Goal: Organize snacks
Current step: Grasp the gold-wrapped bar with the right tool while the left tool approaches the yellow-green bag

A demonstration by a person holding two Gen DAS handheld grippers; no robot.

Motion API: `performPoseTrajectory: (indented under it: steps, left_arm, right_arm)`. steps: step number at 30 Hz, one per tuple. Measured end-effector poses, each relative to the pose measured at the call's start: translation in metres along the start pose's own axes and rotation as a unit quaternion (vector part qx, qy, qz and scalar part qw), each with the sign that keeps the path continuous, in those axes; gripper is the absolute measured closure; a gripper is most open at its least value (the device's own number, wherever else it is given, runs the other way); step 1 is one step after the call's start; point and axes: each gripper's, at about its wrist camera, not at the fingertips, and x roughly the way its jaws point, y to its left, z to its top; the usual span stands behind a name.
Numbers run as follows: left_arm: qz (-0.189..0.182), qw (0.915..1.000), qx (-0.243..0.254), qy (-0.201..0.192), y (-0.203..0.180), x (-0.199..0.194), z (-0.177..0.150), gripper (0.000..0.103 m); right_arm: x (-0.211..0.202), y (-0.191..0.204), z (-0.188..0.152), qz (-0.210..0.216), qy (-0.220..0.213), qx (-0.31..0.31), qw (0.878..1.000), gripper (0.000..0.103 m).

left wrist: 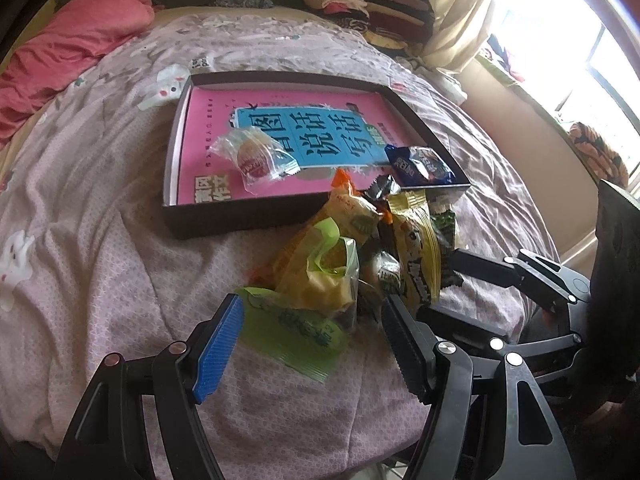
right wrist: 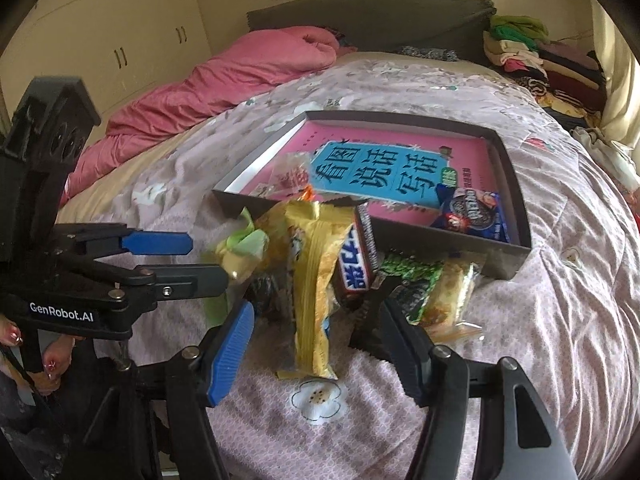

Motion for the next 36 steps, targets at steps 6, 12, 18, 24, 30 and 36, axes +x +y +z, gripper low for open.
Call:
performPoseTrajectory:
  steps: [6,12,18,24,30,36]
  left_arm:
    - [0.0,1.0,0.006,0.004,-0.002,0.007,0.001,0.03]
    - [-0.003,0.9999,0.008,0.008,-0.002,0.014,0.0,0.03]
    - [-0.006,0.9999,0.008,0.008,-0.001,0.018,0.001,0.041]
    - [-0.008,0.9999,0.011,0.009,-0.001,0.022,0.002,0.056]
    - [-0.012,0.9998,0.011,0.008,0.0,0.024,0.003,0.056]
    - [-0.015,0.9998,0.015,0.005,-0.002,0.026,0.005,0.06]
  right_arm:
    - [0.012,0.008,-0.006,0.019,0.015,-0.015,1.0,0.058]
    - [0.021,0.007,-0.008,0.03,0.022,-0.014,0.999,0.072]
    - [0.024,0.002,-0.008,0.03,0.022,-0.006,0.999,0.083]
    - [0.022,0.0,-0.007,0.031,0.018,-0.004,0.999,0.086]
    - [0.023,-0.004,-0.007,0.034,0.02,0.009,0.999,0.086]
    - [0.024,-0.005,-0.006,0.038,0.019,0.016,0.999,0.087]
